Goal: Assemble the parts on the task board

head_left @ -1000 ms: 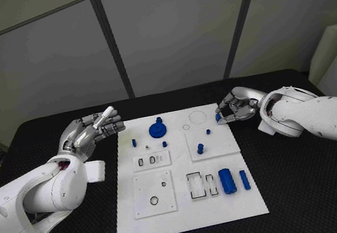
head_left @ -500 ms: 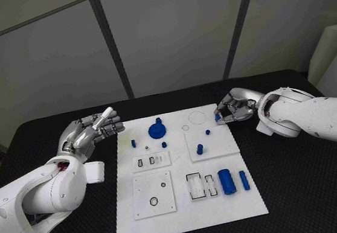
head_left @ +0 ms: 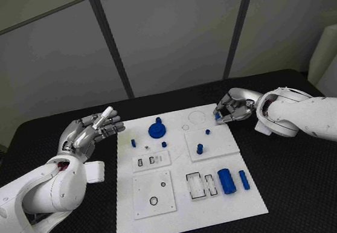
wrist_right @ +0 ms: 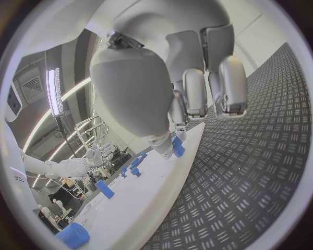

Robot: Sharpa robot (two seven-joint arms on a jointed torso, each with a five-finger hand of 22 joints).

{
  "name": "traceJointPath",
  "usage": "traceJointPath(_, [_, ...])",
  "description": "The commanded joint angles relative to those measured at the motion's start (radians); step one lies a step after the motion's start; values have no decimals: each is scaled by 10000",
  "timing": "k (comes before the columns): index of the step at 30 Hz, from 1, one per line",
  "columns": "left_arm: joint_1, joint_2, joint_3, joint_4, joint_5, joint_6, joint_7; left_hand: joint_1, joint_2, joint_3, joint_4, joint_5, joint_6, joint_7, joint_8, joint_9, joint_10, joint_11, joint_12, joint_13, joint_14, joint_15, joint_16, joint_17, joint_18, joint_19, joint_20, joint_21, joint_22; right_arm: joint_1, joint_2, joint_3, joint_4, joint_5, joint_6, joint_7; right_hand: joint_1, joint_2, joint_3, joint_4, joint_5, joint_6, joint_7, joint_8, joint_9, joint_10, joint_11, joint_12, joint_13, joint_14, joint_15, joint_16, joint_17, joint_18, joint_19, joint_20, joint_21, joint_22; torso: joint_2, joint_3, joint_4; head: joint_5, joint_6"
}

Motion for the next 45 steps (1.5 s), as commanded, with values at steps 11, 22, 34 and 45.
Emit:
traceJointPath(11, [10, -1, 8, 11, -55, 124, 8, -16, 69, -63, -5, -44, 8, 158, -46, -2, 53, 40, -67, -6, 70, 7, -41, -1, -125, 69, -6, 53, -3, 16, -4, 3, 35, -5, -292, 137, 147, 444, 199, -310, 95, 1103, -337, 443, 336, 115, -278, 73, 226, 735, -249, 86, 1231, -151, 1054, -170, 30, 2635, -1, -1, -2, -15, -33])
traceJointPath(22, [10, -49, 8, 58, -55, 107, 0, -7, 83, -59, -14, -53, 5, 160, -50, -2, 52, 42, -72, -6, 71, 8, -46, -1, -125, 67, -6, 54, -4, 16, -202, 8, 492, -200, -1070, 97, 176, 674, 297, -454, 179, 1034, -335, 320, 394, 31, -296, -154, 61, 723, -287, 57, 1194, -151, 1054, -232, 30, 2635, -2, 0, -12, -22, -24])
traceJointPath(34, [13, -56, 8, 11, -55, 100, -6, 17, 90, -59, -41, -75, 2, 162, -55, -3, 51, 44, -81, -5, 72, 11, -58, -3, -127, 63, -5, 54, -8, 27, -546, 25, 2757, -1073, -2305, -1852, 220, 775, 369, -689, 464, 1056, -334, 251, 475, 62, -304, -192, 42, 726, -294, 59, 1212, -151, 1054, -249, 30, 2635, -73, -32, -52, 3, -19])
traceJointPath(45, [21, 53, 9, -131, -52, 116, -31, 20, 92, -60, -45, -78, 2, 162, -56, -3, 51, 44, -82, -5, 71, 11, -60, -3, -128, 62, -5, 54, -9, 31, 607, 29, 4049, -1522, -2610, -3297, 127, 835, 400, -800, 818, 1072, -344, 186, 544, 59, -309, -265, -1, 719, -299, 33, 1180, -151, 1054, -252, 30, 2635, -154, -52, -77, 218, -141])
